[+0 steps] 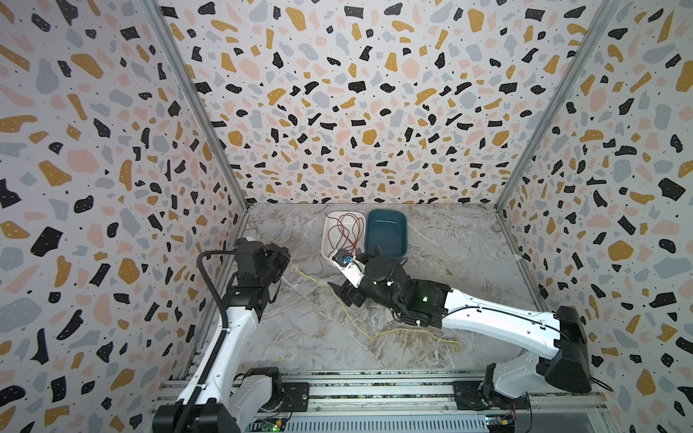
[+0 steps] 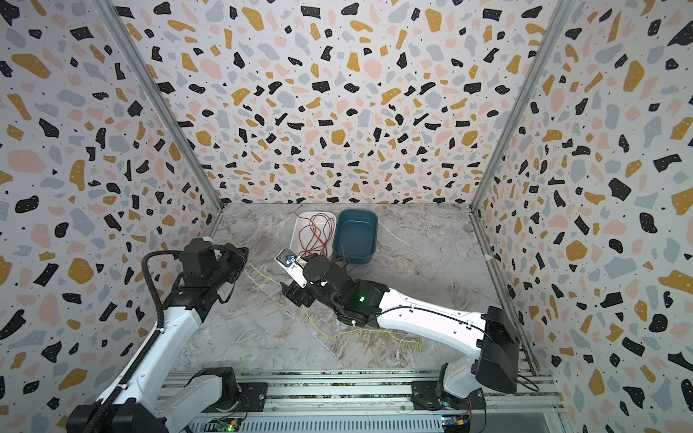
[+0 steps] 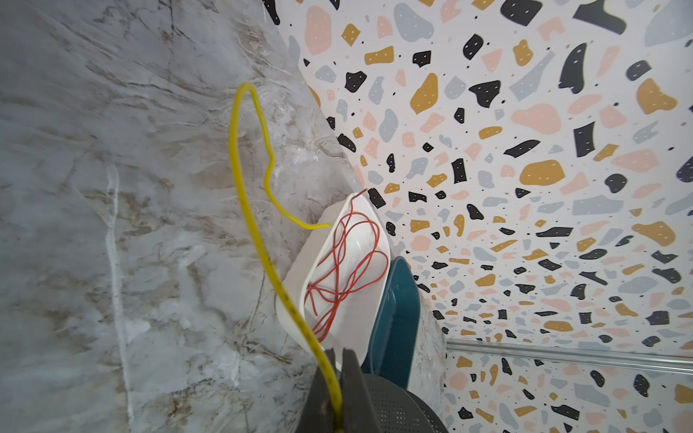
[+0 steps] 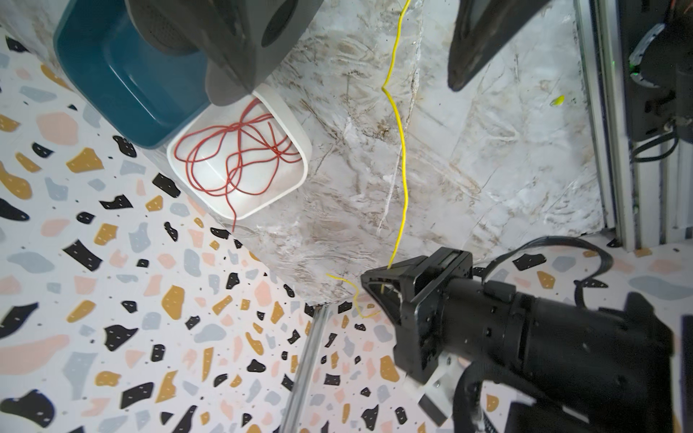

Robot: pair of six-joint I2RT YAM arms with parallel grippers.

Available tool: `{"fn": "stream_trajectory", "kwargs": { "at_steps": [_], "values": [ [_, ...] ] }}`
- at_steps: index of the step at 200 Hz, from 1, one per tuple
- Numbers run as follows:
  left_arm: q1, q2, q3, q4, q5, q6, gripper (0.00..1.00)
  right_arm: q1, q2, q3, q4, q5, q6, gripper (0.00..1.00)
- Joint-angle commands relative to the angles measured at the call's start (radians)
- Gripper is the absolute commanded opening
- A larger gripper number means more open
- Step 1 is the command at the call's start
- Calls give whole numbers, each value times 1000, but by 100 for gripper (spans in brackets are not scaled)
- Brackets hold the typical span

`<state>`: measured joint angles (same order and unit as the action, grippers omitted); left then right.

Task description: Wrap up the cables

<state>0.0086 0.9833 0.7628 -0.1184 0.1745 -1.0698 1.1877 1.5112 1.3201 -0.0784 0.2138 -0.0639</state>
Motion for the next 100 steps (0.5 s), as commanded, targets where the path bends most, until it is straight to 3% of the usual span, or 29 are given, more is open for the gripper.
{"fn": "stream_trajectory", "kwargs": {
  "at_steps": [1,100],
  "values": [
    [-25,-37,52,-66,-35,-24,0,15,55,80,0,-81,-74,78],
    [-113,-71,68,-113,-93,-68,0,15,335,315,10,-30,-130,64]
  ]
}}
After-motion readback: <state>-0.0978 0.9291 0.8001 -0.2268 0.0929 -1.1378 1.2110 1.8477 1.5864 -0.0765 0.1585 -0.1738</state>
